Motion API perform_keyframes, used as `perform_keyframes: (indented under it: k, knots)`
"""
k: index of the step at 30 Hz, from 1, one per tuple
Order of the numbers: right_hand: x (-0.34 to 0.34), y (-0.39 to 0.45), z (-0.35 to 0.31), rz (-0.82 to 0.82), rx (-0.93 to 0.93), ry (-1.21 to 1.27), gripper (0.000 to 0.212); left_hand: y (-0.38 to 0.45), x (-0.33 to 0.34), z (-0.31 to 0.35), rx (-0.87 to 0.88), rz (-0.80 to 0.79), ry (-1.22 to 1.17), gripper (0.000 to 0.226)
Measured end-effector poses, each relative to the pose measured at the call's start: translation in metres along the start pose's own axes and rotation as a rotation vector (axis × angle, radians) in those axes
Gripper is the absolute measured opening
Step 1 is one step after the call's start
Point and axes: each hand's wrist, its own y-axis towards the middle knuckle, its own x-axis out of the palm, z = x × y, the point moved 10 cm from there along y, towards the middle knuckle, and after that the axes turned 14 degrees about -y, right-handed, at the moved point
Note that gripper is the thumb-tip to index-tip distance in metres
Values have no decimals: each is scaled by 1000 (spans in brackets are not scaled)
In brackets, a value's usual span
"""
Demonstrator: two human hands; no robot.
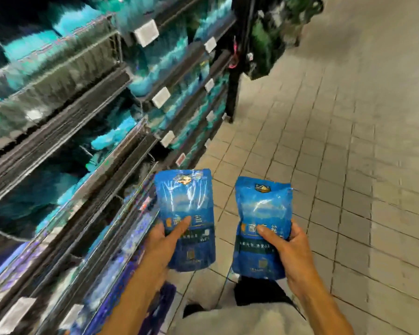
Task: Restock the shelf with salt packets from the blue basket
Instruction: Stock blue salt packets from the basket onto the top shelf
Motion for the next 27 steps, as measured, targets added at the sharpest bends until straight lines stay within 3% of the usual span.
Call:
perform_keyframes:
  k: [8,14,19,27]
  knots:
    - [-105,86,-37,85,-37,-40,53,63,146,12,-5,-116,37,70]
    - [-155,169,-88,52,-76,-97,53,99,237,43,58,-122,31,55]
    - [-159,231,-145,-13,-140,-90,42,139,278,88,116,-115,-22,60]
    - [-124,343,-249,-63,-274,-66,33,226,340,190,240,-181,-78,42]
